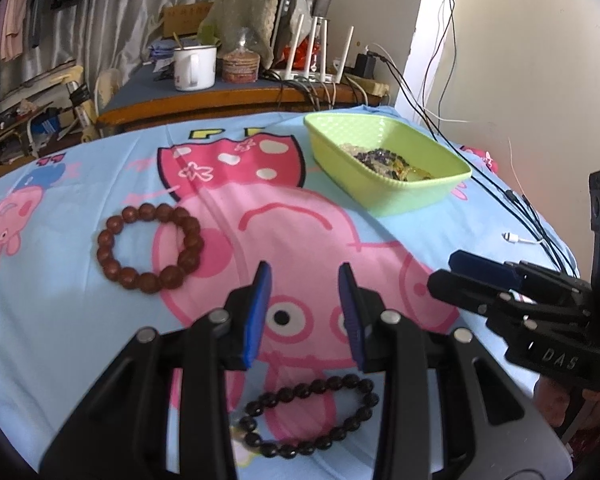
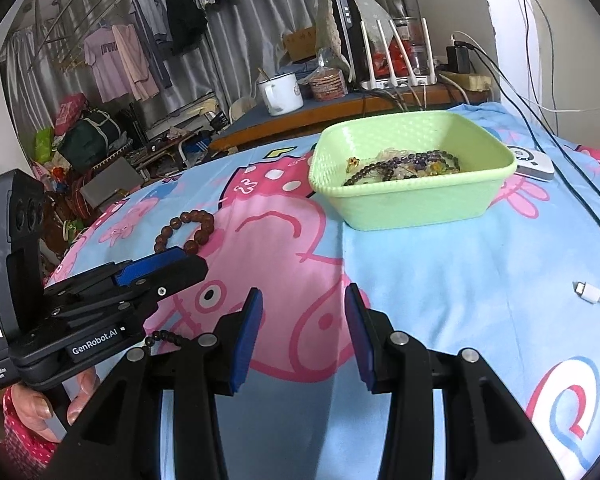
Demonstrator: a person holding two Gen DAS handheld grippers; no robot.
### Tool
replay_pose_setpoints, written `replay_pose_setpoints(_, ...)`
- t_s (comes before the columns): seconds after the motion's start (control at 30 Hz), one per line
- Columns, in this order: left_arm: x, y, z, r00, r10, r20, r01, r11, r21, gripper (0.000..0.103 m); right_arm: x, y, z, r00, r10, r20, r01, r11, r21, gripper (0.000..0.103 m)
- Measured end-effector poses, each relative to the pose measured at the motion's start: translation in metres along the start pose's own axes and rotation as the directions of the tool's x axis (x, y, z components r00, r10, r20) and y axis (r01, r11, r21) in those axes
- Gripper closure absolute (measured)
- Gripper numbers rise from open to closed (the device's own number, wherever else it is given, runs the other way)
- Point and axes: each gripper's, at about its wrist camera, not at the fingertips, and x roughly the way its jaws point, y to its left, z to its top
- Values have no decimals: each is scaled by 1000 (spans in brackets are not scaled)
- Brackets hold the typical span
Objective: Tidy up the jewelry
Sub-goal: 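Lower the left gripper onto the black bead bracelet and grasp it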
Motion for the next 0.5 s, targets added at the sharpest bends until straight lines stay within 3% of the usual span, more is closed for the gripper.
replay_pose_setpoints(0.2, -13, 12, 5, 999, 34, 35, -35, 999, 25, 70, -12, -7, 5, 999, -17, 34, 16, 1000, 13, 92)
replay_pose_setpoints(0.5, -26, 49, 6, 996, 66, 57, -64, 998, -20, 70, -14, -6, 9, 999, -5, 49, 5, 1000, 13, 92)
